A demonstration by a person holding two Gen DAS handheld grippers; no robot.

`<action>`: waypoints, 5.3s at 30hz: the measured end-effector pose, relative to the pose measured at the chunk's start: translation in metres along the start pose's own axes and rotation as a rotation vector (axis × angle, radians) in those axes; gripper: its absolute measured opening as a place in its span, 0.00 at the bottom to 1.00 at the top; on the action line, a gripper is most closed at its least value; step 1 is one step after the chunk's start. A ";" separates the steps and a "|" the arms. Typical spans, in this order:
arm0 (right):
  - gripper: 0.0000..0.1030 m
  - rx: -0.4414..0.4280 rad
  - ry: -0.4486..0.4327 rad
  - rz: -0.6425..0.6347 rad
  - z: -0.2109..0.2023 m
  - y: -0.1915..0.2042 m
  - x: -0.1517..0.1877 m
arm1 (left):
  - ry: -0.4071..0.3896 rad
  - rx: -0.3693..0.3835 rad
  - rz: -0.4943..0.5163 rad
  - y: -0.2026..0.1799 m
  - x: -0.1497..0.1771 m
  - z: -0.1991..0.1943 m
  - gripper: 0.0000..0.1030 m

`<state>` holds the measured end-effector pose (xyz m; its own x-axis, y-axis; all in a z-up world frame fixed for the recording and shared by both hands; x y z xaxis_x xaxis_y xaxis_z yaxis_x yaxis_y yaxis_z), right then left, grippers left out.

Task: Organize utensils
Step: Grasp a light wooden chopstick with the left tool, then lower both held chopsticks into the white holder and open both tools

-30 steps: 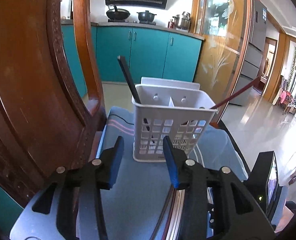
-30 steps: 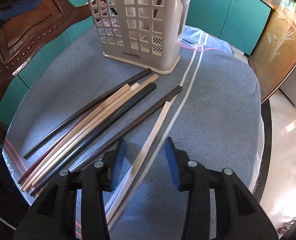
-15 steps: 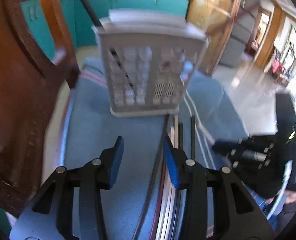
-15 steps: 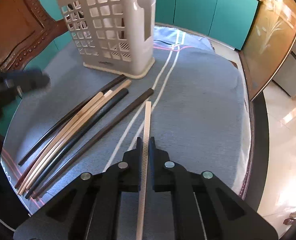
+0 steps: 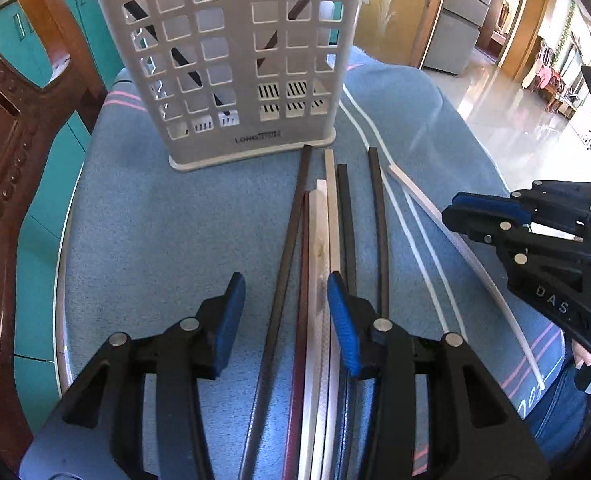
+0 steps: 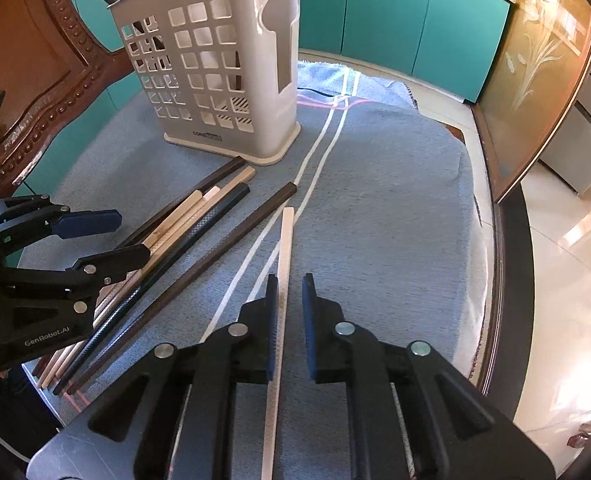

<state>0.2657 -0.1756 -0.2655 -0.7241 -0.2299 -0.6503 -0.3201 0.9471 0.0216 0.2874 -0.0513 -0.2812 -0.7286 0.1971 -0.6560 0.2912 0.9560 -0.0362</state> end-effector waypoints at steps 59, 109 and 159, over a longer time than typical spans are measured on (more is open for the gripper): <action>0.21 0.004 0.040 -0.027 0.001 0.000 0.007 | 0.000 -0.098 -0.165 0.077 0.006 -0.020 0.42; 0.30 0.073 -0.036 -0.006 0.028 0.002 -0.009 | 0.005 -0.165 -0.130 0.079 -0.003 0.013 0.47; 0.06 -0.098 -0.937 0.165 -0.245 -0.006 -0.240 | -0.992 -0.128 -0.370 0.113 -0.223 -0.261 0.07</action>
<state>0.2915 -0.1809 0.0768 0.0048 0.2181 -0.9759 -0.3384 0.9187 0.2037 0.3212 0.0696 0.0583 0.0892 -0.3203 -0.9431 0.0457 0.9472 -0.3174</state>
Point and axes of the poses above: each gripper's, at about its wrist camera, not at the fingertips, and z roughly the way its jaws point, y to its left, x to its underside, the point moved 9 cm from there along z, roughly the way its jaws point, and after that the axes turned 11 degrees about -y, right-handed, at the moved point
